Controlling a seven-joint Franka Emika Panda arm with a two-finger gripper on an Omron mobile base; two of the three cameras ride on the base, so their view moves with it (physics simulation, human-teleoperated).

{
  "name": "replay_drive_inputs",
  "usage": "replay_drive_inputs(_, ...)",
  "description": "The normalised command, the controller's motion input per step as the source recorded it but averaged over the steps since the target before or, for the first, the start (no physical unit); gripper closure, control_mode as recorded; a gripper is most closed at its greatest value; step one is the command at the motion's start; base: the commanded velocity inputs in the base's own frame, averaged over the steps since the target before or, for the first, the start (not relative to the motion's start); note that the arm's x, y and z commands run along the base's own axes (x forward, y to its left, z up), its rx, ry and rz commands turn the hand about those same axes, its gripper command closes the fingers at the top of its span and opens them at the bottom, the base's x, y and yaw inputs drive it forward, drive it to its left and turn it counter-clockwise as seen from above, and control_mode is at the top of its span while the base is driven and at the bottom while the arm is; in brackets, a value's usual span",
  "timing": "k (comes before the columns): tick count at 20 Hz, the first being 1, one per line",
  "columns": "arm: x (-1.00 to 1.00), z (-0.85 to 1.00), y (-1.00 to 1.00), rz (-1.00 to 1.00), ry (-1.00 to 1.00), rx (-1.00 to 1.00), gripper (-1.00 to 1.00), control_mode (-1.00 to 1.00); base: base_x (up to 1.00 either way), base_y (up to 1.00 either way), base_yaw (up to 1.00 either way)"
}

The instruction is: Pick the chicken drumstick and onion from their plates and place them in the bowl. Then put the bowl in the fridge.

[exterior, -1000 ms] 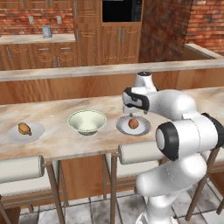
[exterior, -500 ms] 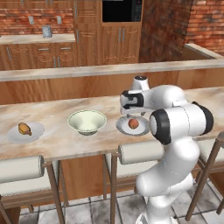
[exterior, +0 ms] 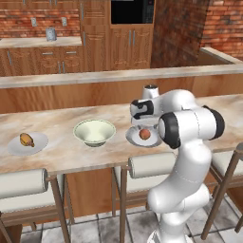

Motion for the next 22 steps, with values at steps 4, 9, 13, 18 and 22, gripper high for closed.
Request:
replay_drive_inputs(4,0.08,-0.23,0.0,-0.09,0.12,0.0,-1.0,-1.0,0.0,0.0,0.0)
replay_drive_inputs(9,0.0,-0.11,0.0,-0.05,0.12,0.0,-1.0,-1.0,0.0,0.0,0.0)
replay_drive_inputs(13,0.18,-0.18,0.0,-0.04,0.04,0.0,-1.0,-1.0,0.0,0.0,0.0)
replay_drive_inputs(18,0.24,-0.22,0.0,-0.01,0.0,0.0,-1.0,-1.0,0.0,0.0,0.0)
replay_drive_inputs(22,0.13,-0.21,0.0,-0.01,0.0,0.0,-1.0,-1.0,0.0,0.0,0.0)
